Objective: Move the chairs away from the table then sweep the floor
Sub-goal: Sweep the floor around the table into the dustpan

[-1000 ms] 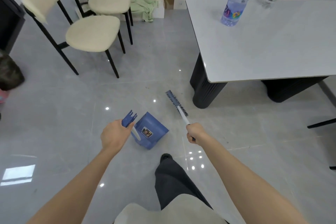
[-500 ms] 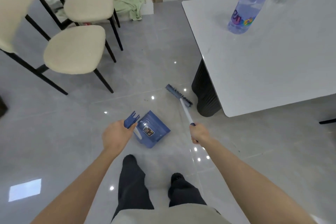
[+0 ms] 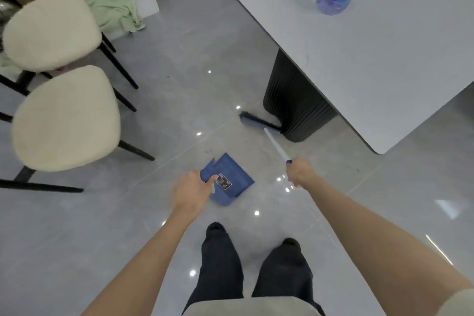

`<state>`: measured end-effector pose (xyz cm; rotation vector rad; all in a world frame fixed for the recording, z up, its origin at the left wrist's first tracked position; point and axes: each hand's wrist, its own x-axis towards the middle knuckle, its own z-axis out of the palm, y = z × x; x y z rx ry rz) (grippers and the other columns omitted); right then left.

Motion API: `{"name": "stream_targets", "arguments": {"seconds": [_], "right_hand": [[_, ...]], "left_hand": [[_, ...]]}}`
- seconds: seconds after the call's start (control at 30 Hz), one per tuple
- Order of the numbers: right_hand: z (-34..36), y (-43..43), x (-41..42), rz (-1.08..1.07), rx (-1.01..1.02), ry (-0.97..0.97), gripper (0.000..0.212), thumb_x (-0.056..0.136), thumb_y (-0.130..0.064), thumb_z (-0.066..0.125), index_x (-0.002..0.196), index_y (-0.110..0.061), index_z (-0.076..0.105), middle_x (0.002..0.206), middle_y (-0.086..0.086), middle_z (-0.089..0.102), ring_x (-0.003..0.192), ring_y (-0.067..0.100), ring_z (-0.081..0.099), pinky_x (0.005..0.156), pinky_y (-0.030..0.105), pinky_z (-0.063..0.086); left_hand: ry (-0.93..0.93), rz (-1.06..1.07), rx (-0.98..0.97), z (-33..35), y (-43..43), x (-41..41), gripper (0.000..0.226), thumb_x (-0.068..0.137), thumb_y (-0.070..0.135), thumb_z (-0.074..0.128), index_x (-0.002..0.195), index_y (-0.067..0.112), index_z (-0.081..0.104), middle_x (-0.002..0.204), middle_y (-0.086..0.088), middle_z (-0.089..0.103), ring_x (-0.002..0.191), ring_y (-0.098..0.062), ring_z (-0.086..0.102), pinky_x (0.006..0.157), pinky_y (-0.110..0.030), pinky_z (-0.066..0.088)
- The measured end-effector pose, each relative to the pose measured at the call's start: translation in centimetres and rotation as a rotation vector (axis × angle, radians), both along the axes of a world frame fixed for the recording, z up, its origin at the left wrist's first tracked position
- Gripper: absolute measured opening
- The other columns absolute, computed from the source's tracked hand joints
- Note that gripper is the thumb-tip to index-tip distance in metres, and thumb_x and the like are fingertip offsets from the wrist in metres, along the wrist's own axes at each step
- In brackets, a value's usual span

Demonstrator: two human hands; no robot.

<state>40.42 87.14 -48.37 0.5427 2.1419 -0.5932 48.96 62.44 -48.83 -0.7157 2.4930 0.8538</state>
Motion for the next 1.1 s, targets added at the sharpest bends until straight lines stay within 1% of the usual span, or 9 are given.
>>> {"name": "stream_targets", "arguments": {"seconds": [0.17,0.27,0.43,0.53,0.6,0.7,0.83,1.03,1.1], "right_hand": [[-0.9,-1.8,2.2,0.004,0.024,-0.079,0.031,0.094,-0.003,0.037,0.120,0.002,0.054,0.079,0.014,0.051,0.050,0.021,0.044,0.043,0.024,0.035],[0.0,-2.5,3.5,0.026,0.030,-0.159,0.016,0.094,-0.003,0.035,0.091,0.001,0.050,0.061,0.013,0.048,0.049,0.024,0.046,0.045,0.026,0.036],[1.7,-2.9,7.3,0.023,-0.012,-0.205,0.034,0.097,-0.011,0.036,0.065,-0.003,0.045,0.055,0.014,0.051,0.047,0.023,0.047,0.059,0.027,0.043],[3.7,-1.8,8.4,0.002,-0.072,-0.232,0.037,0.094,-0.011,0.038,0.057,-0.009,0.039,0.048,0.008,0.043,0.034,0.017,0.036,0.041,0.018,0.033],[5.2,-0.7,9.0,-0.011,-0.107,-0.250,0.035,0.093,-0.005,0.039,0.059,-0.014,0.033,0.056,0.004,0.035,0.039,0.014,0.026,0.033,0.017,0.021],[7.4,0.8,9.9,-0.096,-0.134,-0.275,0.020,0.086,-0.006,0.039,0.073,-0.021,0.043,0.078,0.003,0.038,0.046,0.012,0.017,0.042,0.021,0.012],[9.1,2.2,11.7,-0.081,-0.160,-0.218,0.021,0.089,-0.008,0.041,0.069,-0.015,0.039,0.072,0.006,0.039,0.042,0.012,0.021,0.036,0.018,0.015],[8.4,2.8,14.4,-0.013,-0.040,-0.060,0.036,0.094,-0.005,0.046,0.062,-0.011,0.031,0.060,0.006,0.036,0.052,0.022,0.037,0.047,0.026,0.032],[8.0,2.7,15.2,0.050,0.030,-0.044,0.016,0.090,0.002,0.048,0.076,0.002,0.042,0.064,0.006,0.034,0.054,0.022,0.037,0.045,0.028,0.034]], "left_hand": [[0.025,-0.042,-0.009,-1.4,-2.5,-1.5,0.034,0.090,0.041,0.058,0.088,0.008,0.067,0.081,-0.010,0.070,0.075,-0.027,0.065,0.067,-0.035,0.054],[0.040,-0.063,-0.027,-1.3,-2.8,-1.6,0.033,0.091,0.037,0.058,0.087,0.006,0.067,0.081,-0.012,0.069,0.076,-0.028,0.065,0.065,-0.032,0.049],[0.041,-0.090,-0.043,-1.0,-1.6,-0.8,0.033,0.090,0.037,0.059,0.081,0.006,0.065,0.077,-0.012,0.068,0.074,-0.030,0.065,0.062,-0.032,0.048],[0.007,-0.075,-0.075,0.0,-0.5,0.3,0.034,0.089,0.039,0.059,0.081,0.007,0.065,0.076,-0.011,0.067,0.074,-0.031,0.064,0.060,-0.030,0.044],[-0.010,-0.047,-0.075,0.5,-0.3,1.6,0.036,0.089,0.040,0.059,0.082,0.005,0.065,0.076,-0.012,0.067,0.074,-0.031,0.064,0.059,-0.030,0.043],[-0.002,0.010,-0.016,0.7,-0.4,3.7,0.038,0.089,0.038,0.061,0.077,0.002,0.063,0.078,-0.016,0.067,0.077,-0.033,0.066,0.061,-0.034,0.047],[-0.009,0.038,-0.028,1.2,-0.2,6.3,0.043,0.086,0.044,0.063,0.075,0.002,0.064,0.079,-0.018,0.068,0.077,-0.034,0.066,0.065,-0.036,0.052],[0.014,-0.077,-0.062,-0.7,-0.5,10.0,0.049,0.086,0.054,0.054,0.100,0.010,0.070,0.089,-0.008,0.073,0.076,-0.026,0.067,0.069,-0.032,0.054],[0.007,-0.131,-0.062,-0.6,-0.3,10.8,0.053,0.086,0.057,0.049,0.104,0.011,0.069,0.088,-0.007,0.073,0.074,-0.024,0.067,0.068,-0.032,0.054]]}}
